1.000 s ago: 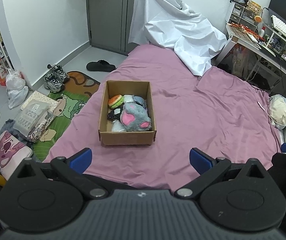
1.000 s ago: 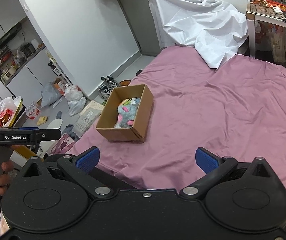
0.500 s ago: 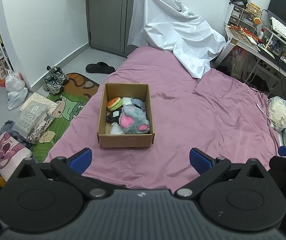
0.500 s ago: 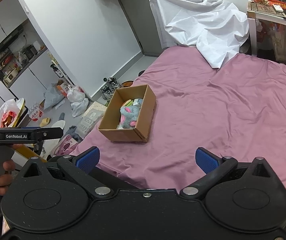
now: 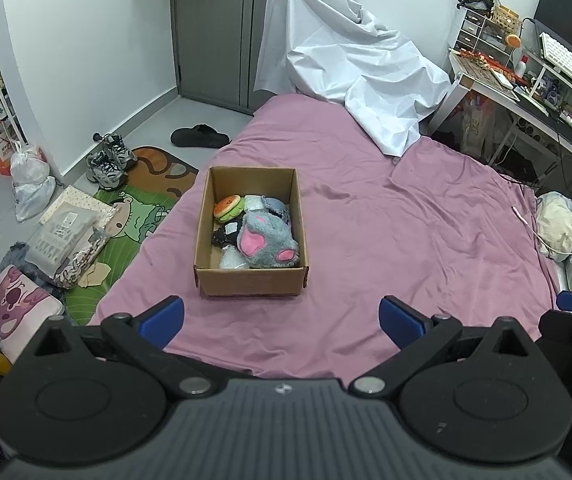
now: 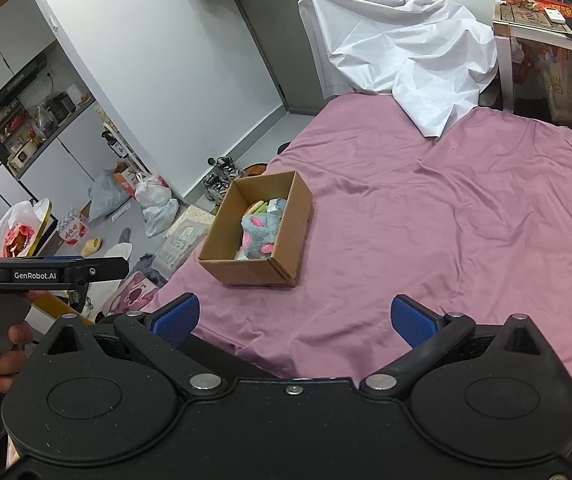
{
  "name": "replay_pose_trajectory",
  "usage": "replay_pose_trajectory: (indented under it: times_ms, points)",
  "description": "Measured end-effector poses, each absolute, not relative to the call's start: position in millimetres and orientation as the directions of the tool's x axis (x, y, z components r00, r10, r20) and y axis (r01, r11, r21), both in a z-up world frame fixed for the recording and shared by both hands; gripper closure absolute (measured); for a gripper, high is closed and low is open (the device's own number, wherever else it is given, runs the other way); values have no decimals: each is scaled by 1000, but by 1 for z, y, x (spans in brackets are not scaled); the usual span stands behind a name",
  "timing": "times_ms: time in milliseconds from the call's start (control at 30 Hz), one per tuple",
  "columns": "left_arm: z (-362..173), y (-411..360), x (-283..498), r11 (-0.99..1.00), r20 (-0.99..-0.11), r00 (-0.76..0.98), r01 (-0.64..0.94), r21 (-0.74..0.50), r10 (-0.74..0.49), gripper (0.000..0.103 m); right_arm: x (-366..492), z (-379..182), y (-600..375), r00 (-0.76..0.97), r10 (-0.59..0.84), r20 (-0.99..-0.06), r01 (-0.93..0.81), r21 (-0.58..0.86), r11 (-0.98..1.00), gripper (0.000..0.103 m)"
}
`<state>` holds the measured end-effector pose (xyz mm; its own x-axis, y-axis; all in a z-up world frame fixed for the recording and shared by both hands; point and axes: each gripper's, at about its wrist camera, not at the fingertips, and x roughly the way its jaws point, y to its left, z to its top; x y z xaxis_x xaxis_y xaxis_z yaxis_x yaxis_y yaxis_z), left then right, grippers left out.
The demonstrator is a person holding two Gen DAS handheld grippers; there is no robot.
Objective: Organize soft objects
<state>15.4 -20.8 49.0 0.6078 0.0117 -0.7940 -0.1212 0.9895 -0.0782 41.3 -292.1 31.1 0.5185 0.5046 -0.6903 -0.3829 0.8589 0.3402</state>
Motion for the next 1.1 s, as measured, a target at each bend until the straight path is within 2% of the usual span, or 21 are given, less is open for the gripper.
replay_pose_trajectory:
  times_ms: [1100]
  points:
    - [51,-22,16,989,-787,617,-124,-83,11,0,41,33,-291,519,512,-685,-375,356,856,0]
